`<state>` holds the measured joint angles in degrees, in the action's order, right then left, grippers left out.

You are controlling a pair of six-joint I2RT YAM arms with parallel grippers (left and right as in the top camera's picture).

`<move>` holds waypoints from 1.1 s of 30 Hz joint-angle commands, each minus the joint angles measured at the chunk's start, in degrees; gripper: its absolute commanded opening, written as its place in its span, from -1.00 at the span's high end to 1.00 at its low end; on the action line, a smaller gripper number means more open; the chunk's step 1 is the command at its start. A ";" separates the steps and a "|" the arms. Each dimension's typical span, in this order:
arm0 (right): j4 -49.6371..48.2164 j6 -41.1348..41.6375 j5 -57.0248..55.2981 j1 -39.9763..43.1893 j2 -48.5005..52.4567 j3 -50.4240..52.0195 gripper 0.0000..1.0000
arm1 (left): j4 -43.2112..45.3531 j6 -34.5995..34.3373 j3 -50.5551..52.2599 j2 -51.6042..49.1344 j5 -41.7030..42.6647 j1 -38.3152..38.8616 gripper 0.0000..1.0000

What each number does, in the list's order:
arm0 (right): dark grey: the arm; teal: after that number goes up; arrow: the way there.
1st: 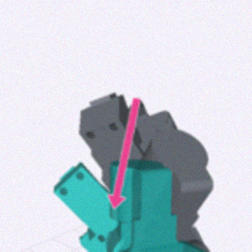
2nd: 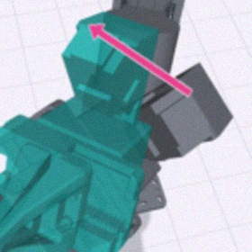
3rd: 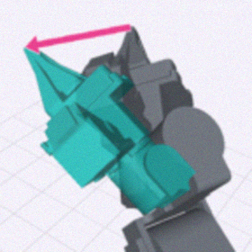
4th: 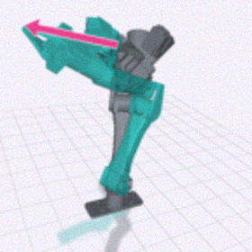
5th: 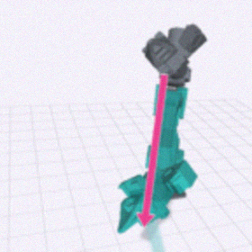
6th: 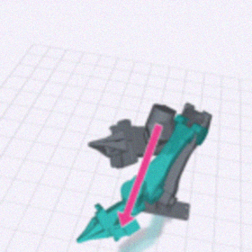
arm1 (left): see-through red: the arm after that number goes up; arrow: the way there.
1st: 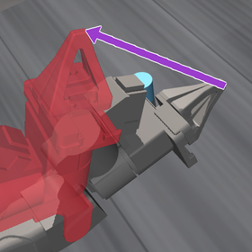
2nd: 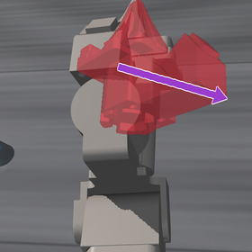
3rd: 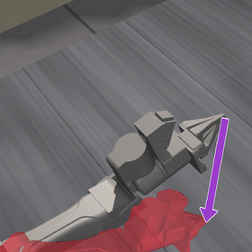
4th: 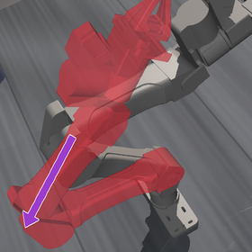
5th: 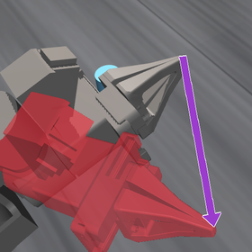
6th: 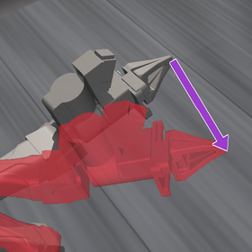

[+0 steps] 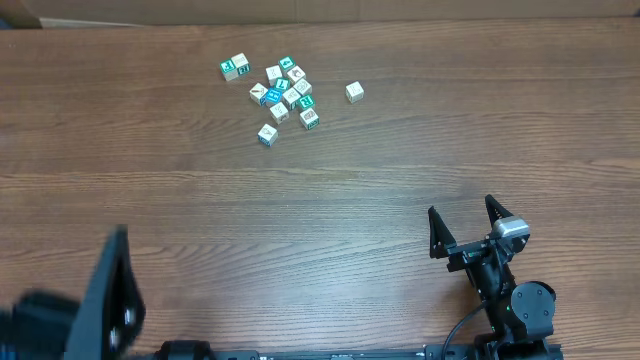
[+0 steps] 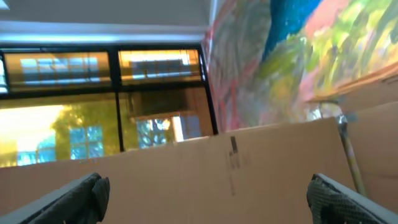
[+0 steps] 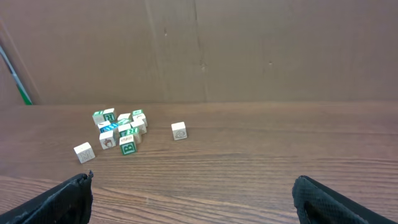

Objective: Form a horizontal line
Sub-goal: 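Raise the left arm and swing the left gripper toward the block cluster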

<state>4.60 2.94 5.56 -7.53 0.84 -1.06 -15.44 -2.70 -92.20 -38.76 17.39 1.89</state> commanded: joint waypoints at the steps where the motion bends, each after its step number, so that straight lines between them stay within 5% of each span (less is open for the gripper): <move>1: -0.20 -0.22 -0.37 0.26 -0.68 0.59 -1.00 | -6.64 0.83 -8.87 -8.20 1.77 0.37 -0.99; 13: -0.20 -0.22 -0.37 0.26 -0.68 0.59 -1.00 | -30.47 0.85 -26.43 -26.18 2.60 0.37 -0.99; 22: -0.17 -0.22 -0.37 0.26 -0.68 0.59 -1.00 | -47.06 0.83 -27.26 -33.86 3.45 0.37 -0.99; 33: -0.20 -0.22 -0.37 0.26 -0.68 0.59 -1.00 | -56.87 0.20 -27.19 -40.35 3.50 0.37 -0.99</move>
<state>4.56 2.94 5.56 -7.53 0.84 -1.06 -70.98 -2.57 -118.45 -78.15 19.62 1.89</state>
